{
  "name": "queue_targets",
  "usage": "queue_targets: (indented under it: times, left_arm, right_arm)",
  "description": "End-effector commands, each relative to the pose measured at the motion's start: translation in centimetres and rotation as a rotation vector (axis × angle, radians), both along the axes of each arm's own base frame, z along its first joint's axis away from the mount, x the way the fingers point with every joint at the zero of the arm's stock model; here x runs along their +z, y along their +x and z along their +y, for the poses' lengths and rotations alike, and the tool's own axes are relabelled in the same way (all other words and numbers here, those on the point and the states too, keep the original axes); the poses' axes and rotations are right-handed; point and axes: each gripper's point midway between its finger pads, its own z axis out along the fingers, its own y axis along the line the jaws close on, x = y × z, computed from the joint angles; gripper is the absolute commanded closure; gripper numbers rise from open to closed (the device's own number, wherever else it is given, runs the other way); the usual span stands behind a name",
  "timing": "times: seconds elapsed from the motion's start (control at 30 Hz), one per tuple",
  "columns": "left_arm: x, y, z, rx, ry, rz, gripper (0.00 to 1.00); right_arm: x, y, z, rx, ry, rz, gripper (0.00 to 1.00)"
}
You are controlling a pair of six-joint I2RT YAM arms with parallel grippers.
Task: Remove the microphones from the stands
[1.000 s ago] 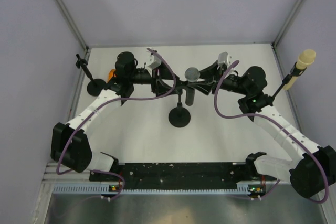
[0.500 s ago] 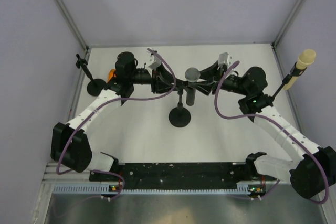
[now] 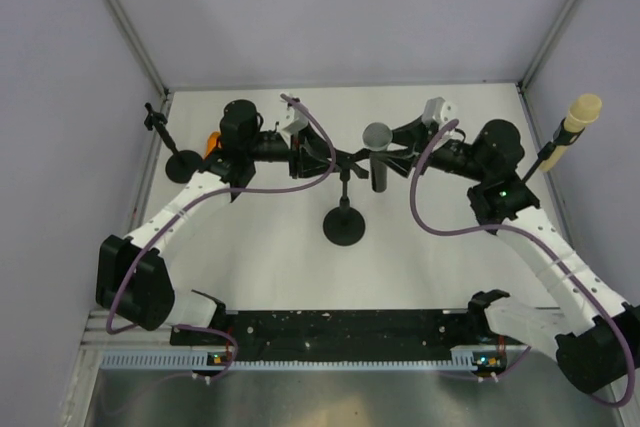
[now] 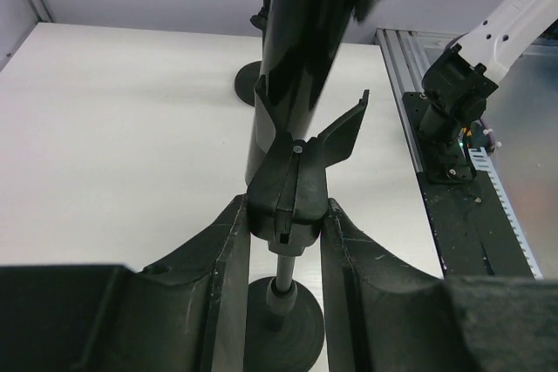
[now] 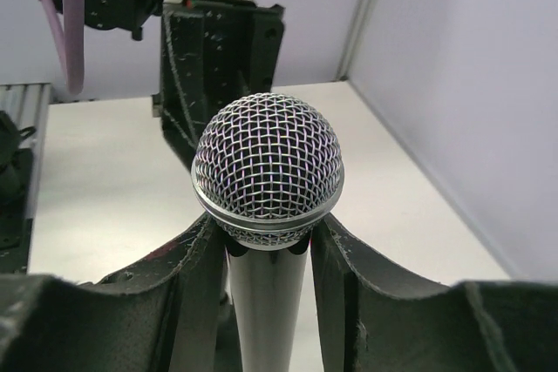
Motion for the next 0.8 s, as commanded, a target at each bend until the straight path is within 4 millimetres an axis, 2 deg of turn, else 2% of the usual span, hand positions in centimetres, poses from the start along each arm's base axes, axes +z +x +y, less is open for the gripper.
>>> queue_targets:
  times: [0.0, 0.1, 0.13, 0.17, 0.27, 0.3, 0.47, 0.57, 0.77]
  left_arm:
    - [0.9, -0.3, 0.3, 0.018, -0.01, -0.042, 1.0]
    - [1.0, -0.2, 0.2, 0.022, -0.009, -0.039, 1.0]
    - [1.0, -0.1, 0.2, 0.025, -0.01, -0.039, 0.95]
    - [1.0, 0.0, 0.3, 0.03, -0.01, -0.039, 0.82]
    - [1.3, -0.1, 0.4, 0.042, -0.013, -0.04, 0.08]
    - [1.4, -0.1, 0.4, 0.047, -0.014, -0.042, 0.01]
    - [1.7, -0.4, 0.6, 0.053, -0.021, -0.053, 0.01]
    - [2.7, -0.2, 1.1, 0.081, -0.032, -0.067, 0.01]
    - [6.0, 1.6, 5.9, 0.261, -0.062, -0.148, 0.01]
  right_arm:
    - [5.5, -0.4, -3.2, -0.116, -0.009, -0.195, 0.75]
    - [5.7, -0.4, -3.6, -0.132, -0.008, -0.199, 0.75]
    - [5.7, -0.1, -3.7, -0.142, -0.007, -0.194, 0.75]
    - [5.8, 0.1, -3.8, -0.152, -0.005, -0.19, 0.75]
    - [6.0, 1.2, -4.3, -0.2, 0.005, -0.182, 0.76]
    - [6.1, 1.4, -4.4, -0.212, 0.01, -0.18, 0.76]
    - [6.0, 2.3, -4.7, -0.25, 0.018, -0.163, 0.76]
    - [6.1, 3.2, -5.1, -0.295, 0.021, -0.153, 0.76]
    - [5.1, 8.6, -6.6, -0.489, -0.045, -0.061, 0.78]
